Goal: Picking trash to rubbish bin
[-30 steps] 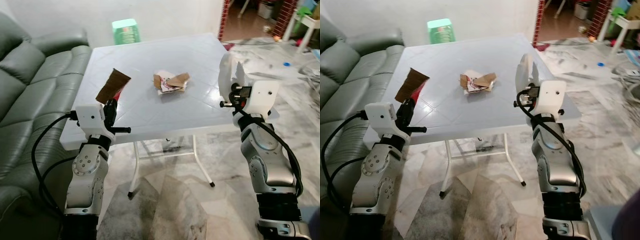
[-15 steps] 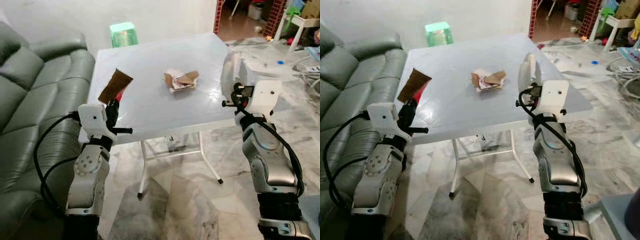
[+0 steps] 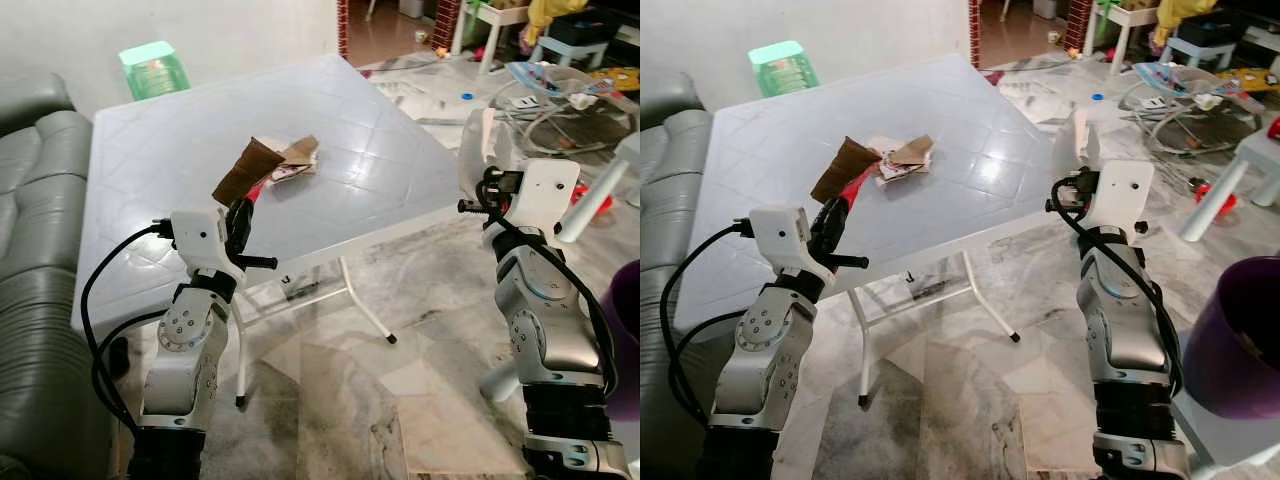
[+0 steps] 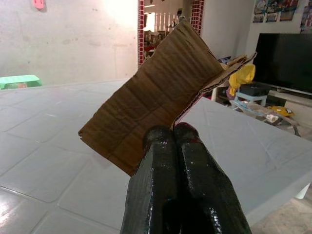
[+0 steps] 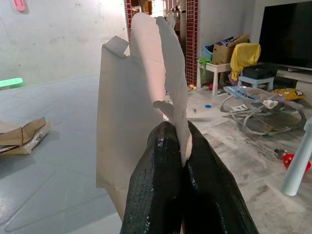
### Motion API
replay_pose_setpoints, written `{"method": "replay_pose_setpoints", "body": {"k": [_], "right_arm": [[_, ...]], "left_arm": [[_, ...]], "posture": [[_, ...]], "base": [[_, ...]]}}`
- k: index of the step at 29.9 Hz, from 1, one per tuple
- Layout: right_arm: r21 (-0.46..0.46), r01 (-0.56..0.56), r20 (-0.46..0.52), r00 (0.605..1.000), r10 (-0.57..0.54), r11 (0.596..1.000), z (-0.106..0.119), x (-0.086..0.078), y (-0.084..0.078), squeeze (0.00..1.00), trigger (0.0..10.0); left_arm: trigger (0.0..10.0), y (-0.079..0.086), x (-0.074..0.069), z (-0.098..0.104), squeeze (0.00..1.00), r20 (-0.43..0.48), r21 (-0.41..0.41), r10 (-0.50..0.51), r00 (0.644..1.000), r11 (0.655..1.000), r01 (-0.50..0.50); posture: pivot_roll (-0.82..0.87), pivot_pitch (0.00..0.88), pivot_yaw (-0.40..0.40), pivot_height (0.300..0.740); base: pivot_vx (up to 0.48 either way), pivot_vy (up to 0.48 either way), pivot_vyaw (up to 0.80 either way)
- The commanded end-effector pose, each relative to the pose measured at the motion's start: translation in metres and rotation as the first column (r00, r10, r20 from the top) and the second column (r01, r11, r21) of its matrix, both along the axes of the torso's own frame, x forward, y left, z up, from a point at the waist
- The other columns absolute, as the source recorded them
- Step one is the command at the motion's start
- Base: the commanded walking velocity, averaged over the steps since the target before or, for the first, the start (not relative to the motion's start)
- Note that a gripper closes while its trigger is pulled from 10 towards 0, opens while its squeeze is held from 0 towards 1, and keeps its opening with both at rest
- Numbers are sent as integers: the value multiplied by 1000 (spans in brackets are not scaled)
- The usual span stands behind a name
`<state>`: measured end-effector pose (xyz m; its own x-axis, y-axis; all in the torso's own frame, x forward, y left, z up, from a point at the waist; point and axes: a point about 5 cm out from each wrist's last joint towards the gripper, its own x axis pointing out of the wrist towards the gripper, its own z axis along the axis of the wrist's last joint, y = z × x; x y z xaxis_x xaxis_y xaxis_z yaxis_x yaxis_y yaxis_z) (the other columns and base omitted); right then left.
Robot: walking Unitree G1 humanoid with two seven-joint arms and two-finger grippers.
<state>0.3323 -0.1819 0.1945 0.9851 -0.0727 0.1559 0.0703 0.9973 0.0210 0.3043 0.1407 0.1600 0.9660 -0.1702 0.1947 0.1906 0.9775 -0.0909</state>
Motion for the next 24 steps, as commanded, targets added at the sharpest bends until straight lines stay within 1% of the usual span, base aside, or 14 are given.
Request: {"method": "replay_pose_setpoints", "body": {"k": [1, 12, 24], "right_arm": [[-5, -7, 9, 1000, 7, 1000, 4, 1, 3, 0, 10000], [-12, -5, 12, 1000, 6, 1000, 5, 1, 1, 0, 10000], [-21, -9, 24, 1000, 10, 1000, 7, 1, 1, 0, 10000]], "left_arm": [[0, 3, 0, 4, 0, 16, 5, 7, 1000, 1000, -7], [0, -1, -2, 2, 0, 12, -8, -18, 1000, 1000, 18], [0, -1, -3, 3, 0, 16, -33, -12, 1000, 999, 12]], "posture": [[-53, 36, 76, 740], [-55, 37, 75, 740], [-56, 38, 71, 740]], "base": [[0, 0, -788], [0, 0, -788], [0, 0, 0]]}}
